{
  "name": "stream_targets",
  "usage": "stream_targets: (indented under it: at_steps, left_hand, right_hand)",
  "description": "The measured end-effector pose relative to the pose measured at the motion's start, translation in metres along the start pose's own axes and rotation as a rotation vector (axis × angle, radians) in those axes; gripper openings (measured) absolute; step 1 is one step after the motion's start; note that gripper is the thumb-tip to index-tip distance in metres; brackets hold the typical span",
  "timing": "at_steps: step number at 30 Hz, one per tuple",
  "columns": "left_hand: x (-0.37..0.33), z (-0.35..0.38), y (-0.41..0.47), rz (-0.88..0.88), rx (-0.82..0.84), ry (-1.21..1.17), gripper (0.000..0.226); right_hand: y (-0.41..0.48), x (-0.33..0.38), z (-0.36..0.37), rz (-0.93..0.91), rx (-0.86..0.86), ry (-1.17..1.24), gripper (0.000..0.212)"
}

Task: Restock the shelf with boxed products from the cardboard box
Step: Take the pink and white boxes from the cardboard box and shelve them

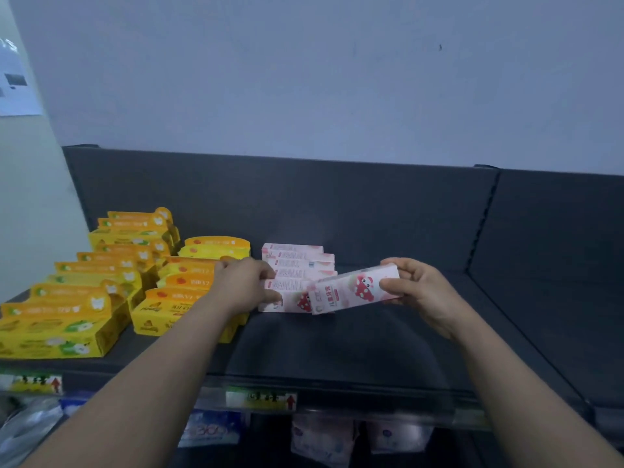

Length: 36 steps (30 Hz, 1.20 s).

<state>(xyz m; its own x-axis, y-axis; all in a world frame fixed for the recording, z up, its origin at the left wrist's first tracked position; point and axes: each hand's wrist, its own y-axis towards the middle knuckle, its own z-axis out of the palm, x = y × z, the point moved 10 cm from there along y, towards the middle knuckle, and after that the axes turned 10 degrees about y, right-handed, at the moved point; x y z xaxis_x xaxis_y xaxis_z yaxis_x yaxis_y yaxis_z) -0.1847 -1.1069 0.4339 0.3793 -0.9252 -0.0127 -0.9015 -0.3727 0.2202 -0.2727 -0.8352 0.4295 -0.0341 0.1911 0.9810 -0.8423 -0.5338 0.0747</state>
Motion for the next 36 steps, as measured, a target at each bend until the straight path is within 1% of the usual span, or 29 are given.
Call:
stream_targets:
  at_steps: [2, 6, 12, 15, 18, 21, 22, 26, 31, 36]
  left_hand:
    - [0.003, -0.005, -0.001, 0.017, -0.040, -0.055, 0.041]
    - [0.013, -0.027, -0.006, 0.027, -0.177, -0.146, 0.020]
    - [0.032, -0.041, -0.022, 0.007, -0.250, -0.352, 0.015]
    - [0.034, -0.042, -0.031, 0.018, -0.258, -0.428, 0.014]
    - [0.032, -0.041, -0.039, 0.032, -0.254, -0.459, 0.014]
    - [0.028, -0.037, -0.046, 0.071, -0.257, -0.438, 0.015]
    - [0.026, -0.036, -0.049, 0.092, -0.266, -0.430, 0.014]
    - [0.007, -0.038, -0.061, 0.193, -0.308, -0.406, 0.015]
    - [-0.040, -0.033, -0.071, 0.309, -0.256, -0.434, 0.020]
    - [-0.115, -0.024, -0.084, 0.493, -0.207, -0.511, 0.020]
  right_hand:
    - [-0.001, -0.011, 0.008, 0.025, -0.007, -0.013, 0.033]
    - [-0.002, -0.028, 0.028, 0.061, -0.013, -0.050, 0.033]
    - [-0.003, -0.039, 0.050, 0.016, -0.056, -0.316, 0.032]
    - [-0.004, -0.043, 0.058, -0.013, -0.109, -0.452, 0.036]
    - [-0.006, -0.046, 0.063, -0.019, -0.158, -0.523, 0.040]
    - [-0.011, -0.040, 0.065, -0.051, -0.220, -0.603, 0.039]
    - [-0.014, -0.036, 0.066, -0.071, -0.235, -0.648, 0.042]
    - [-0.031, -0.023, 0.066, -0.131, -0.258, -0.855, 0.067]
    - [-0.067, -0.010, 0.050, -0.213, -0.276, -1.080, 0.061]
    - [-0.121, -0.012, 0.003, -0.171, -0.385, -1.195, 0.060]
